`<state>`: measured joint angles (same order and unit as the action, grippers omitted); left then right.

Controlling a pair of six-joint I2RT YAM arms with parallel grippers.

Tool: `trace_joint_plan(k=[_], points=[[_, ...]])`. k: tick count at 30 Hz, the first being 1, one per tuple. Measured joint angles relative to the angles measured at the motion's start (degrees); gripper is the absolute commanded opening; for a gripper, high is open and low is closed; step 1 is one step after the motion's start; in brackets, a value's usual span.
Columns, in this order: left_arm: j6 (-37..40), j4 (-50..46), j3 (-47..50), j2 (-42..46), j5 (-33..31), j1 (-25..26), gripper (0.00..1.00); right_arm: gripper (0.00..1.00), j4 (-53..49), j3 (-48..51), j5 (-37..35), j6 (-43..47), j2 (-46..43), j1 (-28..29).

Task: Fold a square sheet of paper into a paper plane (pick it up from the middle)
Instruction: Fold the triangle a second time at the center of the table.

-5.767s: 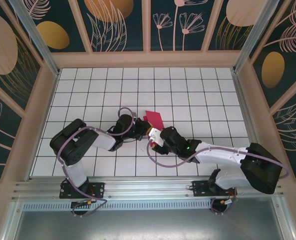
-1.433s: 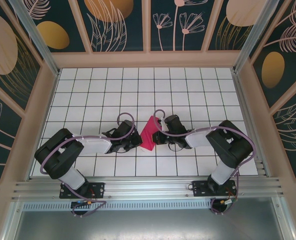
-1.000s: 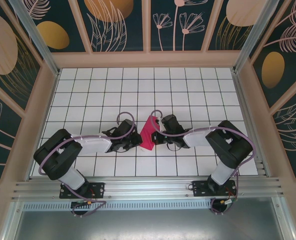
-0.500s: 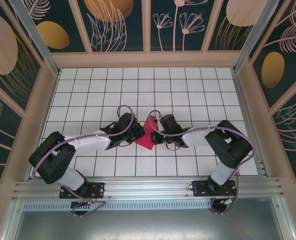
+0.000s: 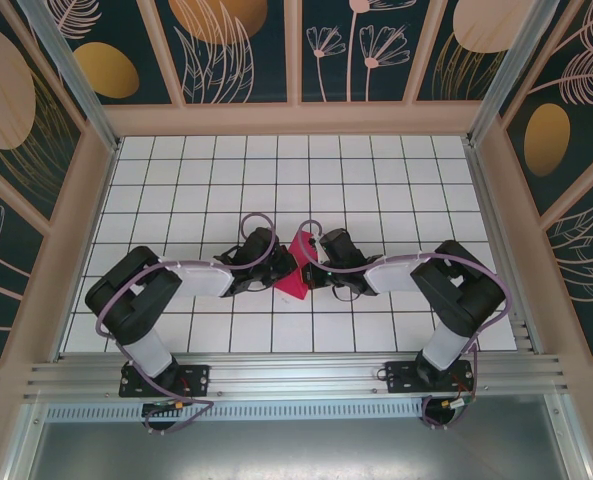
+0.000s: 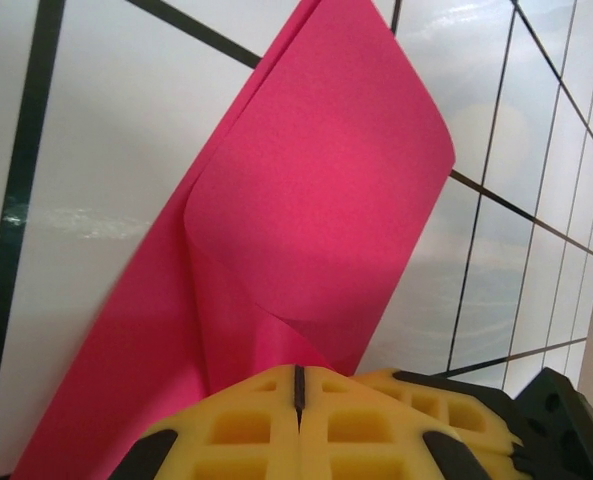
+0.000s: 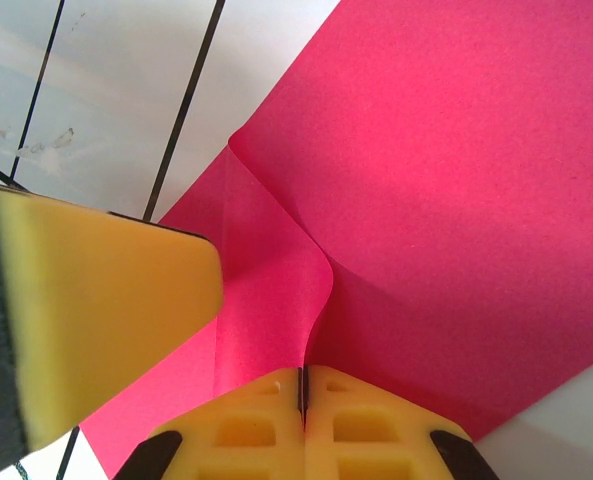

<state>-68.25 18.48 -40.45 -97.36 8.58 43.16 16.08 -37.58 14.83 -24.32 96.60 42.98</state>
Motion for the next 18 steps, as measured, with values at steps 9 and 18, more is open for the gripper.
trace_joint_plan(k=[9,18], points=[[-0.5,1.7,0.0,-2.7,0.0,0.0,0.07,0.05,0.0,0.0,0.0,0.0,0.0,0.0],[-0.5,1.7,0.0,-3.6,-0.9,0.0,0.07,0.05,0.0,-0.1,0.0,0.0,0.1,0.0]])
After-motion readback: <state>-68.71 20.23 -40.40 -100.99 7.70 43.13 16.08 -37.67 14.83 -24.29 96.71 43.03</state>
